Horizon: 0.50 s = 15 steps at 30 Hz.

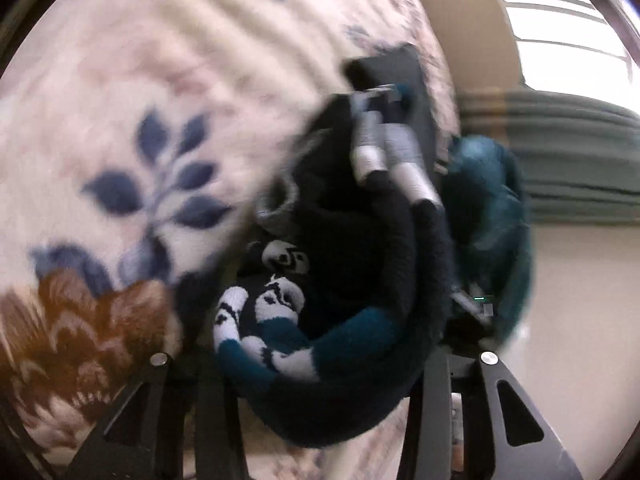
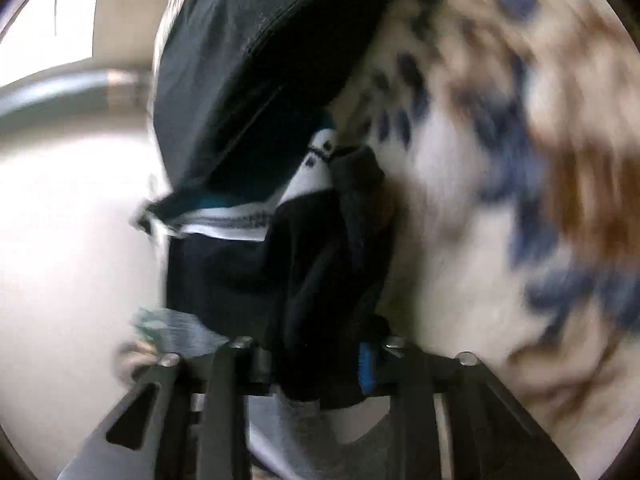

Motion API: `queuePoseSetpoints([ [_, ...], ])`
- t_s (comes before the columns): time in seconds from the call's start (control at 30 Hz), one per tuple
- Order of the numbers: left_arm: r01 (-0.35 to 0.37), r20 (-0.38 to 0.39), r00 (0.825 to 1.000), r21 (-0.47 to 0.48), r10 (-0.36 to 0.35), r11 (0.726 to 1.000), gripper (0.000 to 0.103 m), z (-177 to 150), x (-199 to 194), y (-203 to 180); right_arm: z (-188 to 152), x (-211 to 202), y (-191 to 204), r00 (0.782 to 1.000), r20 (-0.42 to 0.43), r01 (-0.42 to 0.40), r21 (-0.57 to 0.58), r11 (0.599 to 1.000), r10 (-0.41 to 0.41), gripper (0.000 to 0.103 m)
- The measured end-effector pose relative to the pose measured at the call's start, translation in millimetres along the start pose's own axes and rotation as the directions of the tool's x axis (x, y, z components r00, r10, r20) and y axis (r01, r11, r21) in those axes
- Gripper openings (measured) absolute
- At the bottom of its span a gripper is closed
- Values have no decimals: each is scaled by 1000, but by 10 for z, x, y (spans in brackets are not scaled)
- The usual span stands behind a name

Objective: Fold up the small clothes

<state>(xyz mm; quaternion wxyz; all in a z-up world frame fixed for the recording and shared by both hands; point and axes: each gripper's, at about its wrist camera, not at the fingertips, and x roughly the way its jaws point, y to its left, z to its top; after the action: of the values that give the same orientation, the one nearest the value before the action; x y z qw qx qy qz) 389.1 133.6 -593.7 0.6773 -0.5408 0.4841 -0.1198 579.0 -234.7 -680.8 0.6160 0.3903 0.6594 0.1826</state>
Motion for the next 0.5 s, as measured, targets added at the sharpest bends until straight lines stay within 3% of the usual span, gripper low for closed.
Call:
queuePoseSetpoints([
  [0.13,-6,-66,998,143,16,990,38,279,-312,-282,-614,-286,68,996,80,-42,68,997,36,23],
  [0.23,-47,-152,986,170,73,984,40,573,-282,-226,-1399,-368,57,993,115,25,136,990,-41,22],
  [0.3,-117,-202,968,167,151,979,57,695,-150,-45,-1818,-268,-51,995,99,9,228,974,-32,23],
  [0.33,-149,-219,959,152,180,977,65,694,-101,46,-1951,-175,-93,996,81,0,254,967,-22,26],
  [0.4,-173,-225,955,113,195,978,65,650,-127,185,-2114,9,-129,998,17,53,254,966,-59,37],
  [0.47,-168,-192,963,113,188,979,65,557,-246,174,-2143,-104,-136,993,41,98,231,968,-111,37],
  [0.5,-196,-163,962,134,217,971,65,486,-331,131,-2133,-247,-112,987,84,114,205,972,-134,41],
])
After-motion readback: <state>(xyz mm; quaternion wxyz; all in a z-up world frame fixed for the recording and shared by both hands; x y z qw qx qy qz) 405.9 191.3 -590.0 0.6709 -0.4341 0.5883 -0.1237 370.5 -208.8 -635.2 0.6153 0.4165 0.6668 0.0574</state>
